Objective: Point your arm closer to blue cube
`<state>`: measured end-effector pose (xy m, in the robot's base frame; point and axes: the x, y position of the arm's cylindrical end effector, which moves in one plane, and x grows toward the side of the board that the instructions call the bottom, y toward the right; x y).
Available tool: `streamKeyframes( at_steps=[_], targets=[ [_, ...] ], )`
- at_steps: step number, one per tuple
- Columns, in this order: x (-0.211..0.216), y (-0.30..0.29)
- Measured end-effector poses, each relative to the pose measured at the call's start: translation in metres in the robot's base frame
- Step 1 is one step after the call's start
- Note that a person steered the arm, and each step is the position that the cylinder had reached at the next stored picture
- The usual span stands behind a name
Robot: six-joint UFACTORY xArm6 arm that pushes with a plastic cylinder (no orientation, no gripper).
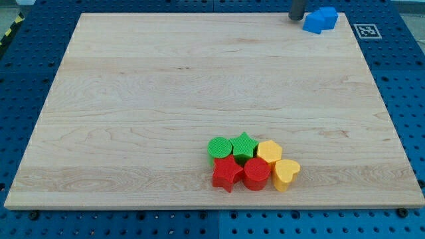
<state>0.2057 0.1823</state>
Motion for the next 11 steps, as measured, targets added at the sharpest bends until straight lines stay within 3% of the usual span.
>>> streamKeyframes(
  at_steps=[2, 4, 5, 7, 8, 10, 11],
  targets=[
    [0.001, -0.019],
    [0.051, -0.117],
    [0.067, -0.073],
    [0.084, 0.150],
    [0.083, 0.162],
    [0.001, 0.158],
    [-0.014, 0.135]
  ],
)
